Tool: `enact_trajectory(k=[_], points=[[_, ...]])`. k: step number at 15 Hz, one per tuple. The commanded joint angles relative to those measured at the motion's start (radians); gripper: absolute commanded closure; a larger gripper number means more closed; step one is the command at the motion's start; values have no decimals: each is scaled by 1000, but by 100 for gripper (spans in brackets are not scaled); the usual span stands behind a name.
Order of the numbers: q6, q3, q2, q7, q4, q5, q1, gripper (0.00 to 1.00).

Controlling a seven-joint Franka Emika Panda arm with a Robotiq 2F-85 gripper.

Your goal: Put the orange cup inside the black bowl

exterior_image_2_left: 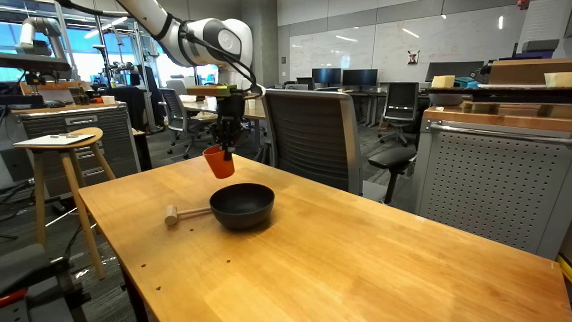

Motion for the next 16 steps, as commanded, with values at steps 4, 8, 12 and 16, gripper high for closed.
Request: enact_trajectory(k=[4,8,12,16], points=[[45,-96,-210,104,-193,-79,-93,98],[60,-88,-159,70,-202,-32,-132,98],[81,-65,-80,52,-181,16,-130,98],[115,-44,13,51,-147,37,-122,98]])
